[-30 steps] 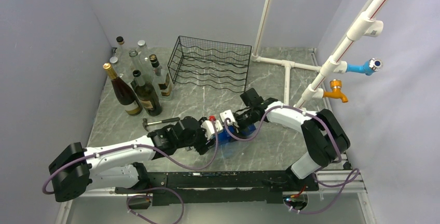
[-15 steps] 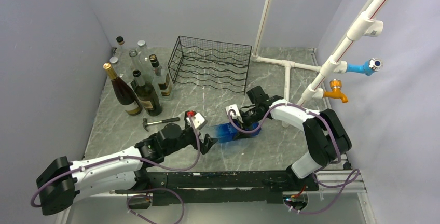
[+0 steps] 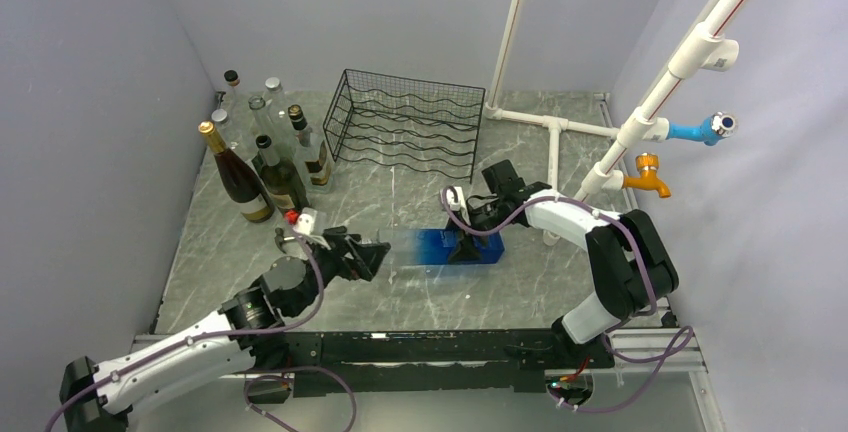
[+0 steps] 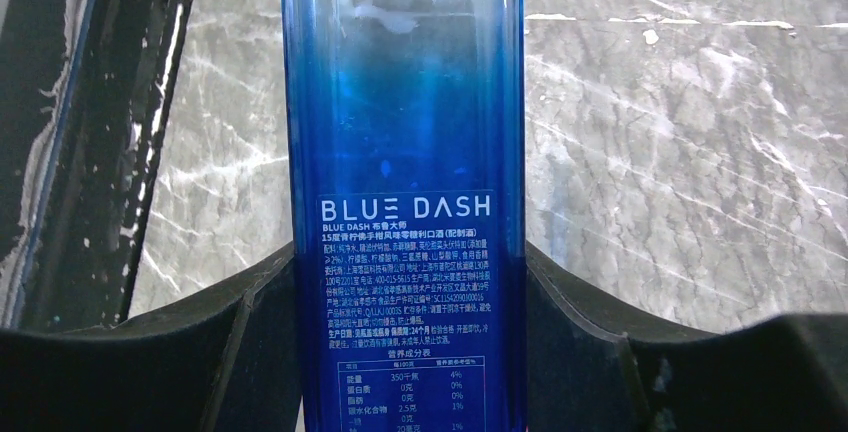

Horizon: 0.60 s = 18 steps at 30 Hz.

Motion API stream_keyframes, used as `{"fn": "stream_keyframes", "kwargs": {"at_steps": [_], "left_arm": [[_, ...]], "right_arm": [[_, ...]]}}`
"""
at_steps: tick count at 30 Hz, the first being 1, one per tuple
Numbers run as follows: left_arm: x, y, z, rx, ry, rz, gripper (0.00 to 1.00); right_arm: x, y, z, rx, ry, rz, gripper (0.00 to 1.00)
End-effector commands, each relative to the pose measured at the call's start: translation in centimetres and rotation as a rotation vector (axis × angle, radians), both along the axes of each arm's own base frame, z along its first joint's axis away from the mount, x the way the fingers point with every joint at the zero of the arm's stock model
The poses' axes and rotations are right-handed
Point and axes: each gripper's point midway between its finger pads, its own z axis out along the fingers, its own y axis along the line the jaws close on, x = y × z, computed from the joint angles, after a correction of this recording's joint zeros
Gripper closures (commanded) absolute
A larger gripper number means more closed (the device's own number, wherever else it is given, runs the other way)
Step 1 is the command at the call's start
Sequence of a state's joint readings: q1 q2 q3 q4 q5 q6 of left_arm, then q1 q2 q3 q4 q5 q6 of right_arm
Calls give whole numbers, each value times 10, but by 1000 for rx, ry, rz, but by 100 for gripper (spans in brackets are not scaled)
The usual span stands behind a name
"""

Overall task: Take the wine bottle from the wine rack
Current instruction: Pick up the wine bottle from the wine rack.

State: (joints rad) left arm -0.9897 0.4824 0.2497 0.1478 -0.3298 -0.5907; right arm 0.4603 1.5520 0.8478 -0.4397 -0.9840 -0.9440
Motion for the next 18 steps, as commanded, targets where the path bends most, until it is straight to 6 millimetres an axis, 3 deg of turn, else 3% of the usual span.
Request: {"fn": "stream_keyframes", "kwargs": {"at_steps": [1,4,11,16,18], "left_arm": [[8,29,-18,-246,229,234,0],[9,36,-27,-350,311,297,1],[16,30,-29,-373,399,359,0],[26,12,-23,-358,435,367,0],[31,-1,-11,-360,396,327,0]], "right_arm": [[14,28,60,207,-18,17,100],[20,31,63,214,23,-33,100],[26,37,66,226,102,-92,100],[24,39,68,239,139,-89,100],[24,40,68,239,148,-87,100]]}}
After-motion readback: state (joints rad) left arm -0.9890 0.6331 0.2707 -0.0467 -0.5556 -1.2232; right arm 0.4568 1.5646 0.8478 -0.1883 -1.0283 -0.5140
